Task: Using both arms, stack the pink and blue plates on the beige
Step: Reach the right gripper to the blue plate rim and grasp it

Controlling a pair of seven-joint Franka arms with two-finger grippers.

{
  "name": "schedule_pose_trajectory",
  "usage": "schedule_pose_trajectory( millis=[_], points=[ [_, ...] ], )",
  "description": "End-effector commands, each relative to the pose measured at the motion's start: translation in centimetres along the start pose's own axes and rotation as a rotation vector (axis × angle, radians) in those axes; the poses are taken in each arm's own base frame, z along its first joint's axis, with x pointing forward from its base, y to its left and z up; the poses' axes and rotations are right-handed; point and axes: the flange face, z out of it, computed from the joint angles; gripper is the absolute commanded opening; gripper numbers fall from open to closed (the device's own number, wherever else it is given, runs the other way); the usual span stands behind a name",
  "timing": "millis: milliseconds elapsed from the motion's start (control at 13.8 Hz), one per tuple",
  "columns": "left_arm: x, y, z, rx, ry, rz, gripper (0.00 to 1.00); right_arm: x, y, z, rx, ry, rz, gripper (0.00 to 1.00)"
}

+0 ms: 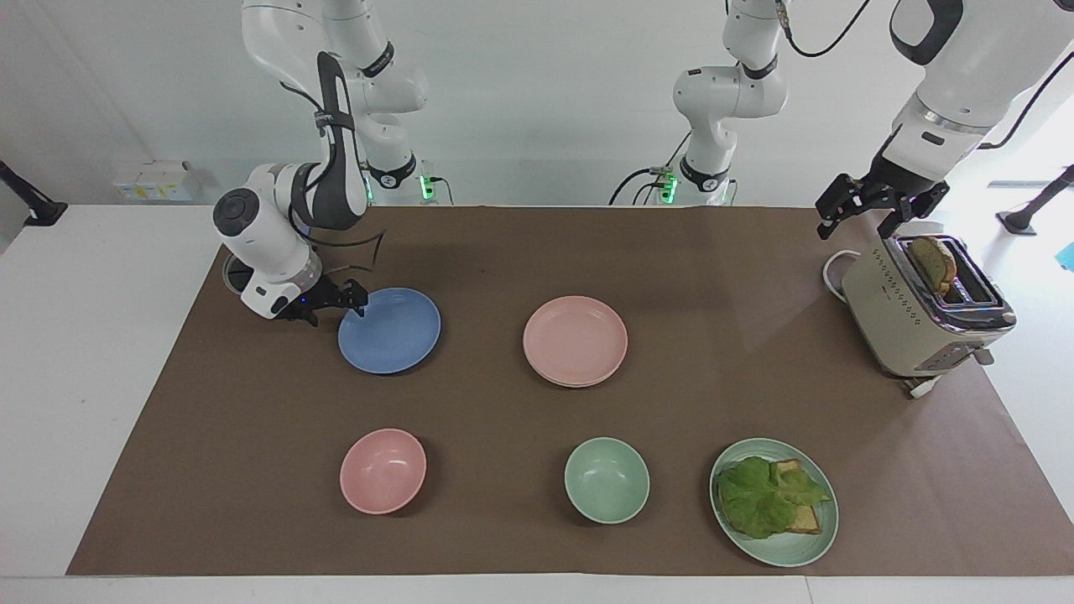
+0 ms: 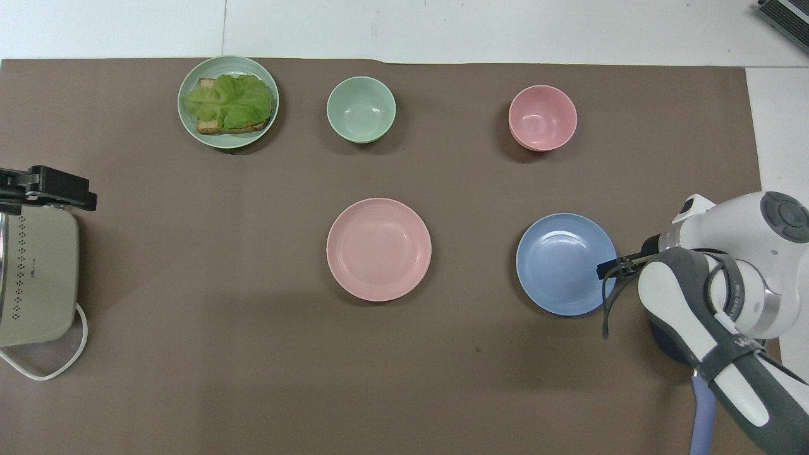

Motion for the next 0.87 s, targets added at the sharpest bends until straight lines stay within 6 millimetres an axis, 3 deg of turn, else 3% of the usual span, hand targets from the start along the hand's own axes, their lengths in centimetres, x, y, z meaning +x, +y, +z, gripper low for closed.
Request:
schedule_pose_trajectory(
  millis=[0,218,436,654,799],
  points=[
    [-0.5,-0.3,-0.3,0.018,-0.009,0.006,1.0,0.2,0.6,1.5,0.023,0.007,-0.011,0.97],
    [-0.5,-0.3,-0.3,0.018,-0.009,0.004,1.0,0.2,0.5,1.5,0.028,0.007,-0.01,0.39],
    [-0.5,-0.3,-0.3,0.018,-0.009,0.004,1.0,0.5,0.4,1.5,0.027,0.009,-0.014,0.01],
    [-0.5,-0.3,-0.3,0.018,-0.009,0.004,1.0,1.0,0.6,1.1,0.033,0.002,-0.005,0.0],
    [-0.5,-0.3,-0.3,0.018,-0.009,0.003,1.0,1.6,0.7,-0.6,0.061,-0.014,0.001,0.0]
  ],
)
